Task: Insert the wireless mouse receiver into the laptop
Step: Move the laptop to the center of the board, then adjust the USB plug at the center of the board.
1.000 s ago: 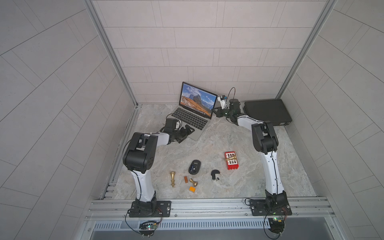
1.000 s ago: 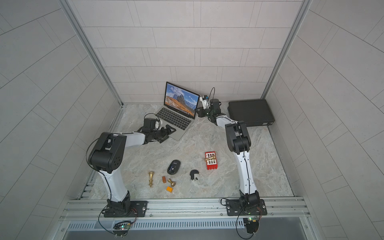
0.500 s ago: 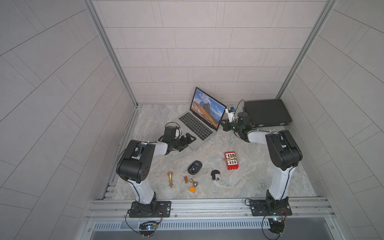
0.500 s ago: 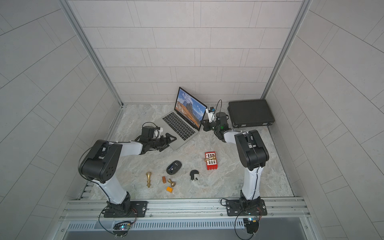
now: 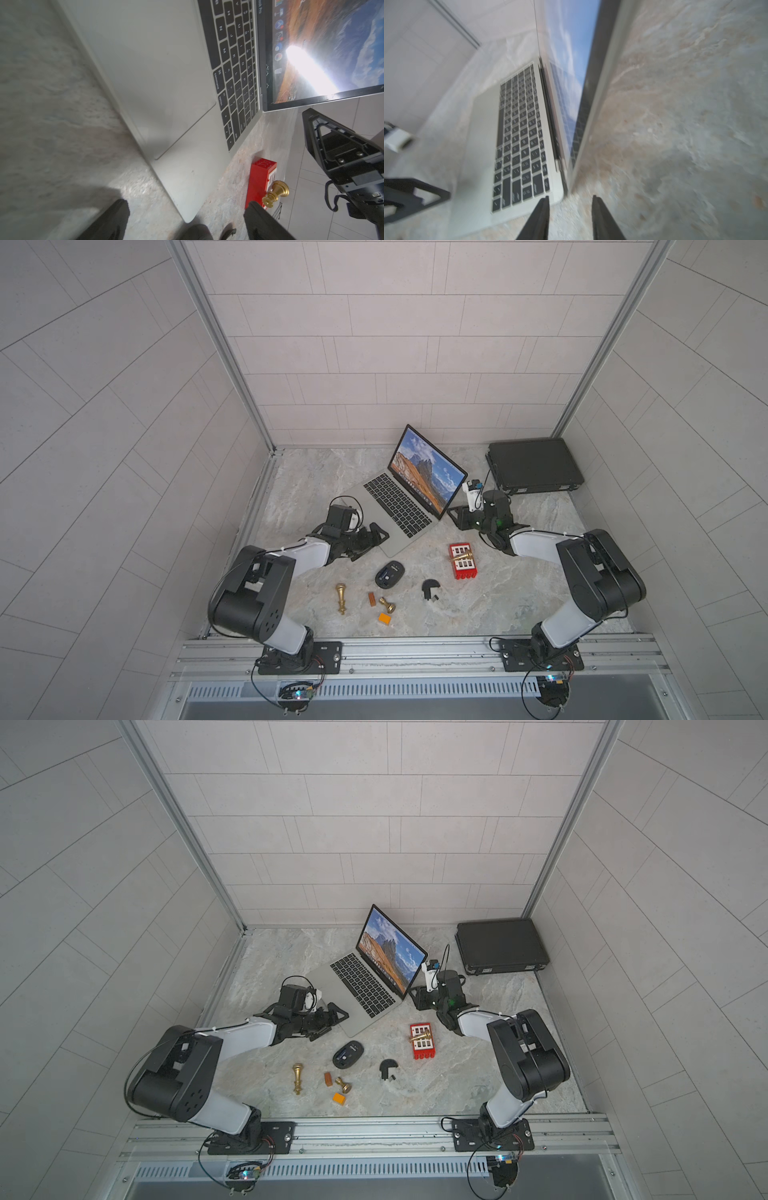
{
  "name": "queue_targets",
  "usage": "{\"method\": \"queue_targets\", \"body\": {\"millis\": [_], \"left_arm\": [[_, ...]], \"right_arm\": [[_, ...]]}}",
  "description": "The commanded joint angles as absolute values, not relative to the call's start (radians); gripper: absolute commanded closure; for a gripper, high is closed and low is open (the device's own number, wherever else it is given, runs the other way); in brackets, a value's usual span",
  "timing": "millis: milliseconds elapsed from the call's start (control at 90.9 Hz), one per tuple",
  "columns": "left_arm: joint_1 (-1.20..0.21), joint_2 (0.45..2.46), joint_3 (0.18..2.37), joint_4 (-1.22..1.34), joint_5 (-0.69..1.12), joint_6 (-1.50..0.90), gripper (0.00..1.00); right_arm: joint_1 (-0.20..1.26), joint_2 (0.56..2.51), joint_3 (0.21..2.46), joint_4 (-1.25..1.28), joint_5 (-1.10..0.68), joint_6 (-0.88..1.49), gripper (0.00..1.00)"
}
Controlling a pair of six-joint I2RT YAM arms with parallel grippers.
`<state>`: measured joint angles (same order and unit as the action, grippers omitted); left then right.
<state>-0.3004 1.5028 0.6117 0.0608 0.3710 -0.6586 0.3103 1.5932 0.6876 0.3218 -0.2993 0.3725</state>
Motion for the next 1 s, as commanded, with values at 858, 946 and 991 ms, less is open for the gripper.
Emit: {"method": "queue_targets", "body": {"millis": [858,946,991], "left_arm": [[-0.448,1.682,0.851,0.012,0.469,-0.499,0.45],[-0.448,1.692,0.856,0.008,0.471,-0.497,0.45],[-0.448,1.697,0.860,0.006,0.471,-0.495,0.45]], "right_arm": [[0.772,1.431,0.683,-0.233,-0.499,0.511,0.55],[0.780,1.458,0.676,-0.233,-0.501,0.511,0.56],[0.784,1.469,0.670,-0.233,-0.499,0.511,0.56]]}}
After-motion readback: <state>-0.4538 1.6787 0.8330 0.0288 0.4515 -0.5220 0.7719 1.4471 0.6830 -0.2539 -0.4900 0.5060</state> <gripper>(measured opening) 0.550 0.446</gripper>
